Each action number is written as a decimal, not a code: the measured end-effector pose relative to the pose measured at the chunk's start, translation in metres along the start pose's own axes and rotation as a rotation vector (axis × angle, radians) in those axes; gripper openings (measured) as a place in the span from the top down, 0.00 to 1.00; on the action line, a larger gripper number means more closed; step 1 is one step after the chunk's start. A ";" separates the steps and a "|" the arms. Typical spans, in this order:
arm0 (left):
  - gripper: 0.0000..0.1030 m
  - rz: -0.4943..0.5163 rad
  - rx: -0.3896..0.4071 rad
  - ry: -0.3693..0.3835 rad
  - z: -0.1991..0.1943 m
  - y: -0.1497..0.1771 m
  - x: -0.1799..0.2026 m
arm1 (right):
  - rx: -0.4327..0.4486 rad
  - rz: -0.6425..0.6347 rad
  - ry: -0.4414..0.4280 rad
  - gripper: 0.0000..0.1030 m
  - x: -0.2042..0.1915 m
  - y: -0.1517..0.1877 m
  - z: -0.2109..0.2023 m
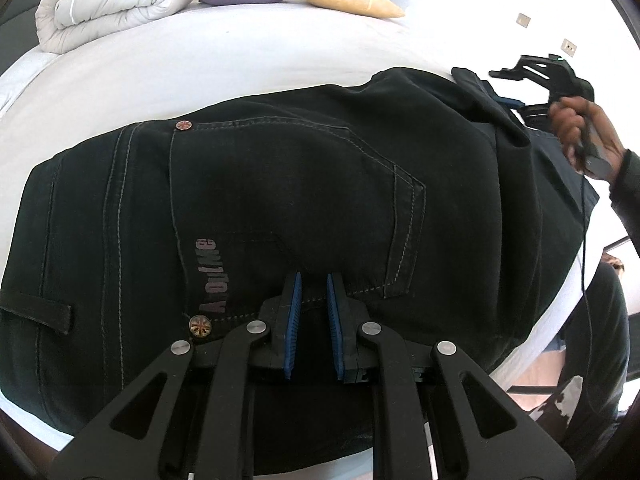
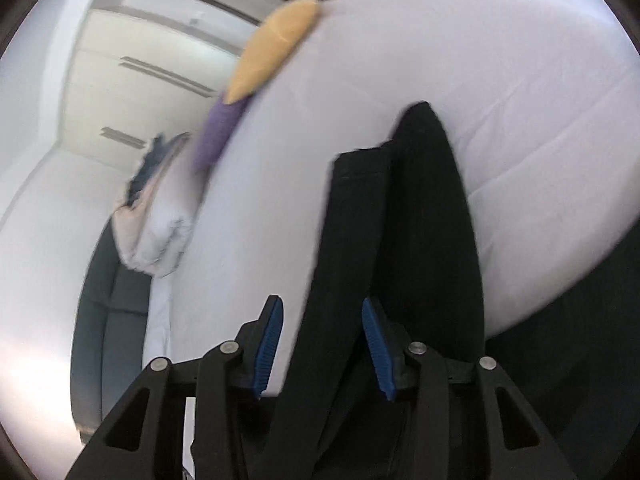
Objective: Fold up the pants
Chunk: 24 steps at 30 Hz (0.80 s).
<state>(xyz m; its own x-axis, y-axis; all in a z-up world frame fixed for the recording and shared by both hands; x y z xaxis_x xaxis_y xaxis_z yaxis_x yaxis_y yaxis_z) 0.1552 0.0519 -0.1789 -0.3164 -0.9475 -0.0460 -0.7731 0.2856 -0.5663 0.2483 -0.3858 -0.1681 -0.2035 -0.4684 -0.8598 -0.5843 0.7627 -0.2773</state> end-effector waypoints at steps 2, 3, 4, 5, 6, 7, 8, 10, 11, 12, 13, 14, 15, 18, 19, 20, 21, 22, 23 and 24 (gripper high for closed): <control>0.88 0.000 -0.001 -0.001 0.000 0.000 0.000 | -0.004 0.027 0.023 0.56 0.009 -0.006 0.011; 0.88 0.000 -0.001 -0.001 0.000 0.000 0.000 | 0.001 0.044 0.044 0.57 0.014 -0.010 0.016; 0.88 -0.001 -0.001 0.000 0.000 0.001 0.000 | 0.010 0.060 0.043 0.59 0.016 -0.011 0.019; 0.88 -0.003 0.000 0.001 0.001 0.001 0.000 | 0.017 0.074 0.029 0.62 0.018 -0.014 0.024; 0.88 -0.005 0.000 0.002 0.001 0.001 -0.001 | 0.017 0.082 0.012 0.63 0.019 -0.016 0.028; 0.88 -0.005 0.000 0.002 0.002 0.001 -0.001 | 0.014 0.082 -0.006 0.66 0.019 -0.018 0.033; 0.88 -0.004 -0.001 0.002 0.002 0.001 -0.001 | 0.011 0.080 -0.016 0.76 0.020 -0.020 0.036; 0.88 0.000 -0.002 0.000 0.002 0.002 0.000 | 0.006 0.061 -0.030 0.93 0.018 -0.027 0.043; 0.88 0.002 -0.003 -0.002 0.002 0.002 0.000 | 0.013 0.047 -0.028 0.95 0.017 -0.030 0.039; 0.88 0.003 -0.003 -0.004 0.002 0.002 0.001 | 0.028 0.021 -0.026 0.95 0.012 -0.031 0.032; 0.88 0.003 -0.002 -0.005 0.002 0.002 0.000 | 0.047 -0.014 -0.029 0.96 0.004 -0.033 0.023; 0.88 0.002 -0.001 -0.007 0.002 0.002 0.001 | 0.068 -0.046 -0.030 0.96 -0.006 -0.033 0.011; 0.88 0.003 0.000 -0.008 0.002 0.003 0.001 | 0.094 -0.077 -0.036 0.96 -0.015 -0.034 -0.003; 0.88 0.005 0.000 -0.012 0.001 0.003 0.002 | 0.196 -0.114 -0.064 0.96 -0.030 -0.031 -0.064; 0.88 0.003 -0.002 -0.011 0.000 0.002 0.002 | 0.231 -0.113 -0.068 0.96 -0.030 -0.027 -0.088; 0.88 0.000 -0.004 -0.008 0.000 0.002 0.002 | 0.266 -0.112 -0.065 0.96 -0.029 -0.023 -0.110; 0.88 -0.003 -0.007 -0.004 0.000 0.002 0.001 | 0.308 -0.100 -0.053 0.96 -0.024 -0.015 -0.135; 0.87 -0.005 -0.010 0.000 0.000 0.001 0.001 | 0.343 -0.082 -0.051 0.96 -0.016 -0.006 -0.158; 0.87 -0.005 -0.012 0.002 0.000 0.001 0.000 | 0.389 -0.051 -0.040 0.96 -0.002 0.006 -0.185; 0.87 -0.006 -0.016 0.004 0.000 0.000 -0.001 | 0.417 -0.023 -0.025 0.96 0.010 0.016 -0.203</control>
<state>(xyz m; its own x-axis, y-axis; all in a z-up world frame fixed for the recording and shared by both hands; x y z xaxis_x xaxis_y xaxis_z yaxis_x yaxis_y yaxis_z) 0.1554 0.0524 -0.1791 -0.3138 -0.9487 -0.0396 -0.7839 0.2824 -0.5530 0.0777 -0.4685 -0.0943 -0.1716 -0.4804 -0.8601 -0.2195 0.8698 -0.4420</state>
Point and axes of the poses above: each gripper's, at about its wrist camera, not at the fingertips, and z roughly the way its jaws point, x to its right, y to its underside, the point moved 4 cm from there along z, roughly the way its jaws point, and after that the axes turned 15 degrees about -y, right-handed, at the moved point
